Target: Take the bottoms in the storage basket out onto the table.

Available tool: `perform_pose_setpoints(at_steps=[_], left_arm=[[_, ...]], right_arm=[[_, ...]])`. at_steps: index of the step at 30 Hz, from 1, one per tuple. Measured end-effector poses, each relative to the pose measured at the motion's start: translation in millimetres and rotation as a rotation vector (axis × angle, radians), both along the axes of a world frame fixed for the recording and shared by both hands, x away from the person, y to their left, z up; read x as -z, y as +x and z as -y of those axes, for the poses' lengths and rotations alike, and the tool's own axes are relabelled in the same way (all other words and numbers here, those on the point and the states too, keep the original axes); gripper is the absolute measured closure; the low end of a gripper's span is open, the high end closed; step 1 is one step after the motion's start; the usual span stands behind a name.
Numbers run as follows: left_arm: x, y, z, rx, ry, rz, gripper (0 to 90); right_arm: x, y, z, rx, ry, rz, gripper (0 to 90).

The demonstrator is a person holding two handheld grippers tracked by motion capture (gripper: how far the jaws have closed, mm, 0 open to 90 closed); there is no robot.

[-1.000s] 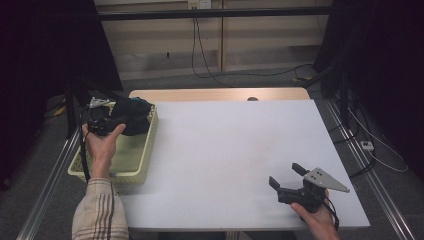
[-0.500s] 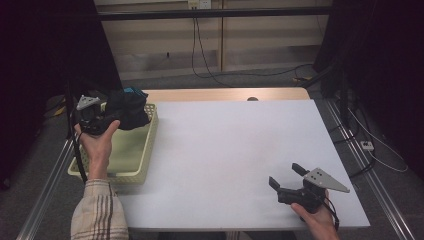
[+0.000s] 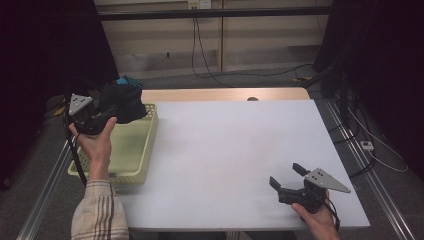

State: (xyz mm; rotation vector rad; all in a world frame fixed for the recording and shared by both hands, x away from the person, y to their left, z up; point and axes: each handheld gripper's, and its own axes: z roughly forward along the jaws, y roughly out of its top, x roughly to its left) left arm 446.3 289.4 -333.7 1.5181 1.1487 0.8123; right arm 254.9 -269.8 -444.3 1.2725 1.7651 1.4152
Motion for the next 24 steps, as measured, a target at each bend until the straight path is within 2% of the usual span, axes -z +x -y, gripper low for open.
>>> perform_pose_setpoints(at_steps=[4, 6, 9, 14, 19, 24], left_arm=[[-4.0, -4.8, 0.3, 0.007, -0.015, 0.047, 58.4], [-5.8, -6.6, 1.1, 0.026, -0.021, 0.071, 58.4], [-7.9, -7.9, 2.7, 0.037, -0.027, 0.078, 58.4], [-11.9, -11.9, 5.3, 0.049, -0.037, 0.116, 58.4], [-15.4, -17.5, 7.5, 0.03, -0.049, 0.159, 58.4], [-18.9, -20.7, 8.2, 0.037, -0.066, 0.184, 58.4]], right_arm=[[-0.1, -0.2, 0.1, 0.001, 0.0, 0.0, 3.7], [-0.2, -0.2, 0.2, 0.001, 0.0, 0.0, 3.7], [-0.2, -0.2, 0.2, 0.002, 0.0, 0.0, 3.7], [-0.1, -0.2, 0.1, 0.0, 0.0, -0.001, 3.7], [-0.3, -0.5, 0.3, 0.001, 0.001, 0.001, 3.7], [-0.3, -0.6, 0.3, 0.0, 0.002, 0.0, 3.7]])
